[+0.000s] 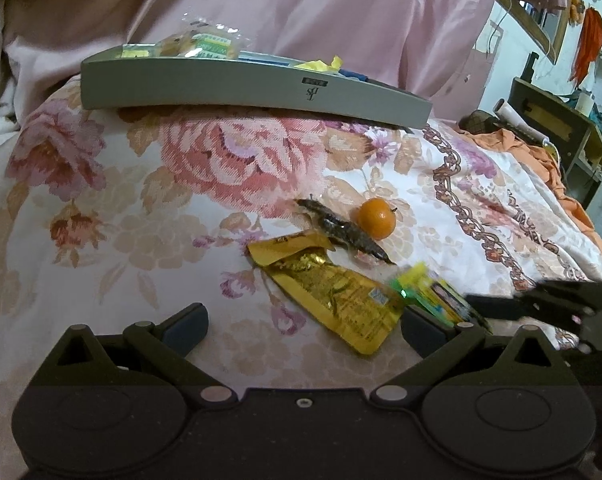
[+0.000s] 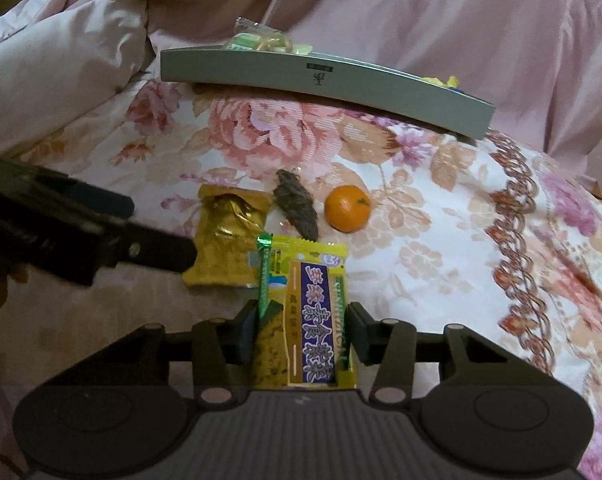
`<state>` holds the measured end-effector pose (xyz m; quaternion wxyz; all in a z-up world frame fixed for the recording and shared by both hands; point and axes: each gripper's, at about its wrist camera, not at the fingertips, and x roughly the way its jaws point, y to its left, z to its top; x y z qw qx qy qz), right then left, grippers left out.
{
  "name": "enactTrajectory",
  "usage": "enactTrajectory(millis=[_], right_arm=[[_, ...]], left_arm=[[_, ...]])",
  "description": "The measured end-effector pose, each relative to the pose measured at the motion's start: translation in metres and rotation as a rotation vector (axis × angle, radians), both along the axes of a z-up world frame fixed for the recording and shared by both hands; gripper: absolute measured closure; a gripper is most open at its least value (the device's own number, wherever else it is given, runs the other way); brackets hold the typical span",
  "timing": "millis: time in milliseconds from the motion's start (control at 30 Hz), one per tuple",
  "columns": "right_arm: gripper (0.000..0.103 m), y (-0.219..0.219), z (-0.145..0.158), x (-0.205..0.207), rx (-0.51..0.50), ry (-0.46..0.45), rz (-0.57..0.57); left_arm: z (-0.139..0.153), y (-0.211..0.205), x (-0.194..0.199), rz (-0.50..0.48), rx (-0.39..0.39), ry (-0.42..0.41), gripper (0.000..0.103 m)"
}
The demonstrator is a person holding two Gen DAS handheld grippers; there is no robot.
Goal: Organize snacks
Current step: 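Hold the candy bar pack with the right tool while the left tool grasps the gold pack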
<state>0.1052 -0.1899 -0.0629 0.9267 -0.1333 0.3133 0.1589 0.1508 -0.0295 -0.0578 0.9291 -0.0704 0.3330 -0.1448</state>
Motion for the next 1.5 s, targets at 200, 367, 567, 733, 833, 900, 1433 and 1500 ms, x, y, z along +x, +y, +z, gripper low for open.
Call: enactTrajectory(millis=[200, 367, 567, 733, 833, 900, 1433, 1500], right_arm=[[0.049, -0.021, -0.003, -0.012, 0.064, 0.032, -0.038], [0.048, -0.03, -0.005, -0.022, 0.066, 0.025, -0.034], [0.047, -0.036, -0.007, -0.024, 0.088, 0.017, -0.025], [0.047, -0.038, -0.008, -0.024, 0.099, 0.014, -0.024], [0.047, -0.037, -0.008, -0.025, 0.096, 0.013, -0.026], [0.047, -0.036, -0.007, -0.025, 0.094, 0.014, -0.03], [0.045, -0.034, -0.008, -0.021, 0.091, 0.015, -0.043], [0.044, -0.032, -0.008, -0.018, 0.09, 0.015, -0.049]], left_arm=[[-0.001, -0.023, 0.031, 0.01, 0.049, 0.022, 0.001], [-0.003, -0.036, 0.052, 0.031, 0.091, 0.046, 0.001], [-0.007, -0.042, 0.051, -0.008, 0.193, 0.011, 0.004], [-0.005, -0.031, 0.044, 0.02, 0.164, -0.005, 0.024], [-0.003, -0.027, 0.041, 0.029, 0.158, -0.005, 0.034], [-0.002, -0.024, 0.04, 0.027, 0.159, -0.003, 0.034], [-0.003, -0.043, 0.051, 0.005, 0.256, 0.017, 0.03], [-0.003, -0.039, 0.048, -0.001, 0.249, 0.008, 0.039]])
